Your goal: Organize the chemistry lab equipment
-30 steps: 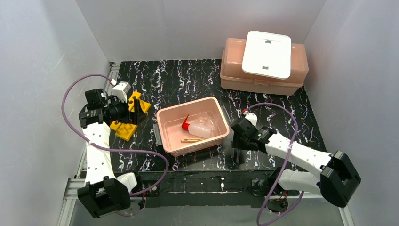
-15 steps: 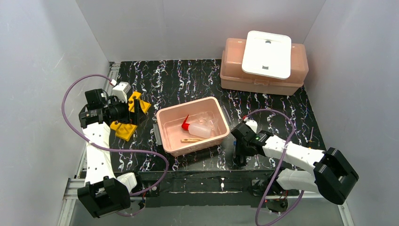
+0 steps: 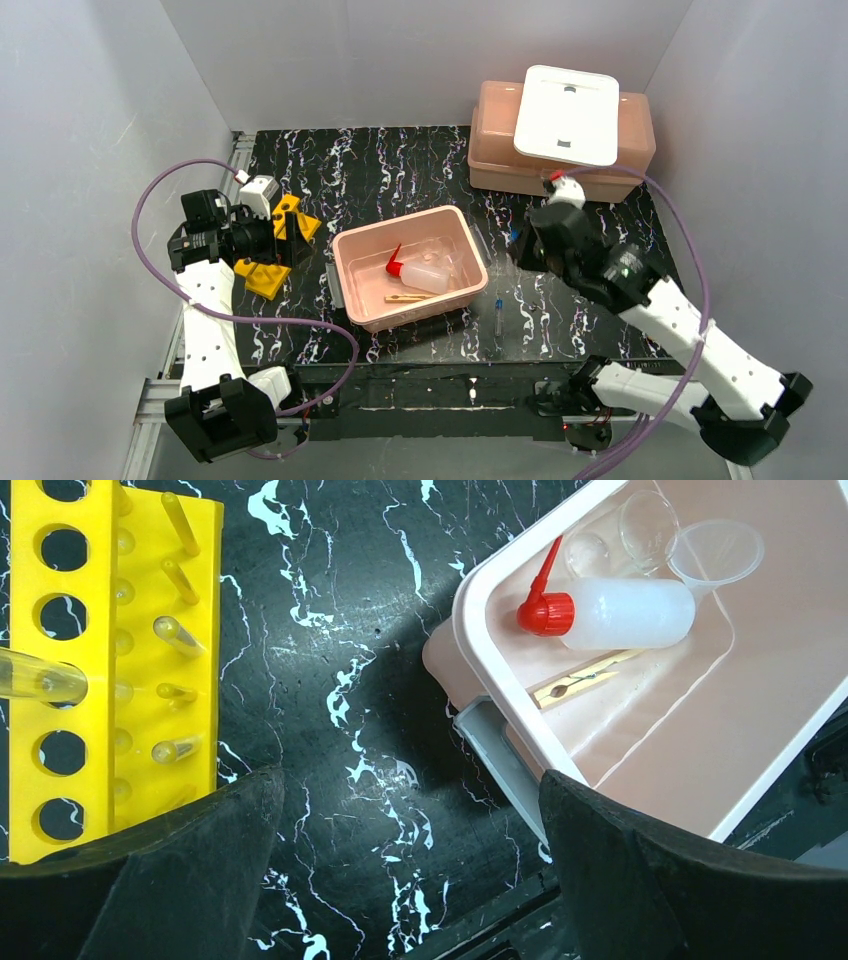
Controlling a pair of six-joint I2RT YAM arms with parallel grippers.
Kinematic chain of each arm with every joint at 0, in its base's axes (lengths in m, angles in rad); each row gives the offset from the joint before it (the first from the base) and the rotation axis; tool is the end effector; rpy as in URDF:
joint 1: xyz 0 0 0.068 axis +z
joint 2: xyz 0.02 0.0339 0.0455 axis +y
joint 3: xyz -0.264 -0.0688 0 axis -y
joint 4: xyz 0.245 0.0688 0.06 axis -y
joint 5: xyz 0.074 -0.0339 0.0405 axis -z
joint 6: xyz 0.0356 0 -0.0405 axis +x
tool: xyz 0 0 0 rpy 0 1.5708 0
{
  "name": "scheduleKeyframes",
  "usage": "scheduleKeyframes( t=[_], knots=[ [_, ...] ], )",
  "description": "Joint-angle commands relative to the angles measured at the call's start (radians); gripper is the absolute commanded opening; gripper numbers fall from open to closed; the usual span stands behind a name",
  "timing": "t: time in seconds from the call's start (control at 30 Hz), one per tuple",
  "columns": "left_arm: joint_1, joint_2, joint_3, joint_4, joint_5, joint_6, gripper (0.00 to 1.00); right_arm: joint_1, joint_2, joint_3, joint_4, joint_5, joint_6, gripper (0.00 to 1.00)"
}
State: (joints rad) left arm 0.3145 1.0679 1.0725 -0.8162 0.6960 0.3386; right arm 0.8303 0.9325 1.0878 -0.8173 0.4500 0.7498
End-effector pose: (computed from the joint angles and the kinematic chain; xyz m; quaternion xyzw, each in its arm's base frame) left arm 0.2041 0.0424 0.3324 0.1369 0.8716 -0.1883 0.4315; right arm 0.1323 0.1218 0.3575 0.0626 0.8791 0.1629 0.4435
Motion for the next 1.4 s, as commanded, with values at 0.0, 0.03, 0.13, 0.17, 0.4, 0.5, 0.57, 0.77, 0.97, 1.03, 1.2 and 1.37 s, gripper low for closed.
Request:
scheduleKeyframes(
  t=[0.0, 0.03, 0.13, 0.17, 0.4, 0.5, 0.57, 0.77, 0.97, 1.03, 1.2, 1.37],
  knots=[
    [-0.002, -0.007, -0.001, -0.013, 0.026, -0.01, 1.0, 0.0, 0.224, 0.248, 0.059, -0.105, -0.187, 0.01],
    [-0.002, -0.009, -0.002, -0.014, 0.026, -0.01, 0.99, 0.002, 0.267, 0.281, 0.073, -0.128, -0.205, 0.01],
    [-0.002, -0.012, -0.002, -0.021, 0.023, -0.009, 0.99, 0.009, 0.401, 0.371, 0.072, -0.178, -0.25, 0.01],
    [-0.002, -0.013, -0.001, -0.021, 0.021, -0.01, 1.0, 0.013, 0.44, 0.391, 0.072, -0.191, -0.262, 0.01],
    [-0.002, -0.014, 0.003, -0.023, 0.019, -0.011, 1.0, 0.032, 0.606, 0.426, 0.038, -0.189, -0.315, 0.13],
    [-0.002, -0.011, 0.002, -0.021, 0.02, -0.015, 1.0, 0.032, 0.61, 0.419, 0.036, -0.18, -0.324, 0.33],
    [-0.002, -0.01, 0.001, -0.021, 0.023, -0.019, 1.0, 0.031, 0.594, 0.426, 0.029, -0.166, -0.326, 0.41],
    [-0.002, -0.019, 0.0, -0.019, 0.022, -0.019, 1.0, 0.03, 0.475, 0.407, 0.038, -0.113, -0.336, 0.64],
    [-0.002, -0.027, -0.001, -0.024, 0.028, -0.019, 1.0, 0.03, 0.269, 0.195, 0.025, -0.05, -0.252, 0.58],
    [-0.002, -0.028, -0.002, -0.023, 0.031, -0.019, 1.0, 0.029, 0.192, 0.077, 0.034, -0.044, -0.197, 0.57],
    [-0.003, -0.024, 0.0, -0.023, 0.034, -0.022, 1.0, 0.029, 0.046, -0.208, 0.076, -0.064, -0.06, 0.56],
    [-0.002, -0.025, 0.006, -0.027, 0.032, -0.022, 1.0, 0.03, 0.034, -0.39, 0.185, -0.153, 0.004, 0.57]
  ],
)
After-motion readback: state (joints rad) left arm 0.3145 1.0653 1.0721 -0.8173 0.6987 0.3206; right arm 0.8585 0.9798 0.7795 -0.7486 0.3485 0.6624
